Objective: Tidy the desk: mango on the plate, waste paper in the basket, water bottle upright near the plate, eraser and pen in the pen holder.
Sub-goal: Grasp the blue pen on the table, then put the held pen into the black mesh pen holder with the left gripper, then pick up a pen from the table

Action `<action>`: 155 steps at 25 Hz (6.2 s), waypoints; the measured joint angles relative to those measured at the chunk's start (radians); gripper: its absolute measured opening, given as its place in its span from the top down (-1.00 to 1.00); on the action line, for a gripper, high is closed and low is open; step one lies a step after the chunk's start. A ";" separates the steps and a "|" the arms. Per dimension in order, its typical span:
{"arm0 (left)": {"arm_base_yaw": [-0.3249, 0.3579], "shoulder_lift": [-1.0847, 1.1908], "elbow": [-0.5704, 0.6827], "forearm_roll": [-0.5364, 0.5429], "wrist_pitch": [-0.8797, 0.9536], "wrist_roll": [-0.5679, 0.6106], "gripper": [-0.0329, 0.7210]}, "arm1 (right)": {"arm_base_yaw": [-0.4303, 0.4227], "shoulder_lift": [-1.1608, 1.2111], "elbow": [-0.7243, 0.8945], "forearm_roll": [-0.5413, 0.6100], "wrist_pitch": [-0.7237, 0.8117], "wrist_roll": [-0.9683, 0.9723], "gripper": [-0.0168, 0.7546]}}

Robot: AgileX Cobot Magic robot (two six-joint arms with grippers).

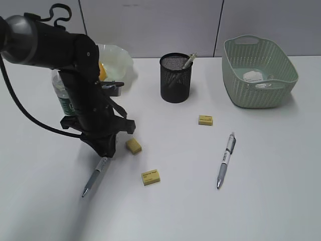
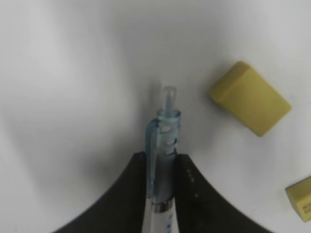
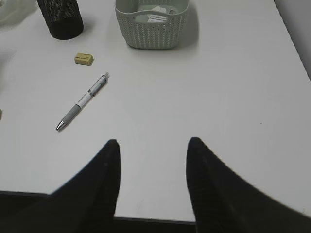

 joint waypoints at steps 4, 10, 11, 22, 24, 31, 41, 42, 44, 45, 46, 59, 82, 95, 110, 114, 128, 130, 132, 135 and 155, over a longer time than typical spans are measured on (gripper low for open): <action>-0.003 -0.039 0.000 0.000 0.014 0.000 0.55 | 0.000 0.000 0.000 0.000 0.000 0.000 0.01; -0.018 -0.115 0.000 0.000 0.010 0.001 0.55 | 0.000 0.000 0.000 0.000 0.000 0.000 0.01; -0.019 -0.128 0.000 0.000 0.003 0.001 0.55 | 0.000 0.000 0.000 0.000 0.000 0.000 0.01; -0.048 -0.298 0.133 0.005 -0.355 0.001 0.55 | 0.000 0.000 0.000 0.000 0.000 0.000 0.01; -0.048 -0.313 0.141 0.008 -0.427 0.001 0.55 | 0.000 0.000 0.000 0.000 0.000 0.000 0.01; -0.050 -0.360 0.143 0.023 -0.719 0.001 0.55 | 0.000 0.000 0.000 0.000 0.000 0.000 0.01; -0.051 -0.294 0.143 0.027 -1.272 0.001 0.55 | 0.000 0.000 0.000 0.000 -0.001 0.000 0.01; -0.051 -0.278 0.143 0.032 -1.323 0.001 0.55 | 0.000 0.000 0.000 0.000 -0.001 0.000 0.01; -0.053 -0.246 0.143 0.047 -1.423 0.001 0.55 | 0.000 0.000 0.000 0.000 -0.001 0.000 0.01; -0.054 -0.229 0.143 0.061 -1.464 0.001 0.55 | 0.000 0.000 0.000 0.000 -0.001 0.000 0.01; -0.056 -0.214 0.143 0.077 -1.510 0.001 0.55 | 0.000 0.000 0.000 0.000 -0.001 0.000 0.01; -0.070 0.034 -0.044 0.204 -1.610 0.001 0.55 | 0.000 0.000 0.000 0.000 -0.001 0.000 0.01; -0.070 0.151 -0.129 0.214 -1.448 -0.016 0.11 | 0.000 0.000 0.000 0.000 -0.001 0.000 0.01; -0.079 0.071 -0.135 0.263 -1.224 -0.021 -0.26 | 0.000 0.000 0.000 0.000 -0.001 0.000 0.01; -0.078 -0.364 -0.180 0.251 -0.329 -0.022 -0.22 | 0.000 0.000 0.000 0.000 -0.001 0.000 0.01; 0.009 -0.396 -0.282 0.250 -0.100 -0.022 -0.22 | 0.000 0.000 0.000 0.000 -0.001 0.000 0.01; 0.458 -0.385 -0.347 0.237 0.251 0.072 -0.22 | 0.000 0.000 0.000 0.000 -0.001 -0.005 0.01; 0.456 -0.387 -0.346 0.236 0.262 0.075 -0.22 | 0.000 0.000 0.000 0.000 -0.001 0.000 0.01; 0.446 -0.419 -0.311 0.229 0.261 0.075 -0.22 | 0.000 0.000 0.000 0.000 -0.001 0.000 0.01; 0.443 -0.535 -0.182 0.204 0.254 0.076 -0.22 | 0.000 0.000 0.000 0.000 -0.001 -0.005 0.01; 0.443 -1.639 0.731 0.175 0.106 0.076 -0.22 | 0.000 0.000 0.000 0.000 -0.001 0.000 0.01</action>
